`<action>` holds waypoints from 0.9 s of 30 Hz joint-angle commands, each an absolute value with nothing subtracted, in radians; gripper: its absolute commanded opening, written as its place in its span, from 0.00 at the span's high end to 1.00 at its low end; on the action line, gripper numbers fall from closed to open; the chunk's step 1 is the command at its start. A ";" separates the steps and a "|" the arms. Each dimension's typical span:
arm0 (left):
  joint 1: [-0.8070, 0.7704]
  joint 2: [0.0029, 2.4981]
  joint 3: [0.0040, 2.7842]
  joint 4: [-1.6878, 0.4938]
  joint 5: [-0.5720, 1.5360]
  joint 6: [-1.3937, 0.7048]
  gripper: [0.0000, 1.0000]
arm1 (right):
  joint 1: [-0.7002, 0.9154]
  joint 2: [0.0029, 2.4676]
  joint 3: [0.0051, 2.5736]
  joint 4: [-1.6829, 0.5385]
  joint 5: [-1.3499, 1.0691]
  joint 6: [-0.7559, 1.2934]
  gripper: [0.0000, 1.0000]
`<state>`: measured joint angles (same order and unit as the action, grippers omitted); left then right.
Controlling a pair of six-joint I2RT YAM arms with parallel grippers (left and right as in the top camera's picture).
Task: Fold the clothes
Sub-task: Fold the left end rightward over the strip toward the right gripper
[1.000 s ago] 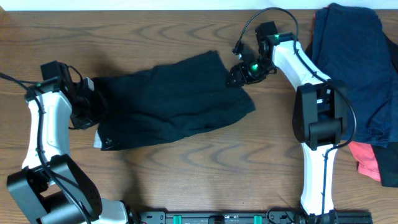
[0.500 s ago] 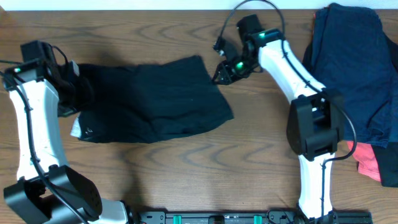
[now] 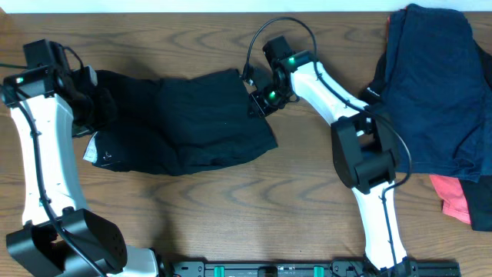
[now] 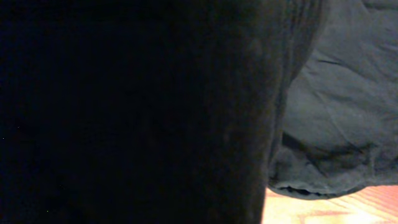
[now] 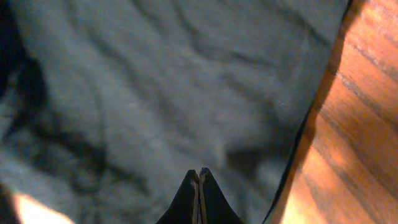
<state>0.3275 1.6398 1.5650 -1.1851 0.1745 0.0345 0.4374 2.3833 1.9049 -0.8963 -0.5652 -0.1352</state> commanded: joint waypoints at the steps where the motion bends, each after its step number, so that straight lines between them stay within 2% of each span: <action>1: 0.295 1.629 1.596 -1.184 0.168 0.048 0.94 | 0.436 2.424 1.917 -0.878 -0.527 -0.110 0.99; 8: 0.195 1.629 1.596 -1.136 0.175 -0.037 0.94 | 0.432 2.452 1.917 -0.864 -0.497 -0.086 0.99; 19: -0.046 1.634 1.594 -1.009 0.175 -0.206 0.94 | 0.429 2.452 1.917 -0.871 -0.496 -0.075 0.99; 27: -0.148 1.726 1.592 -0.910 0.175 -0.290 0.94 | 0.422 2.452 1.917 -0.876 -0.497 -0.064 0.99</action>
<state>-0.1257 1.6764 1.5661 -0.9257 0.1726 -0.2348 0.4362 2.4153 1.9087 -0.8707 -0.5297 -0.0834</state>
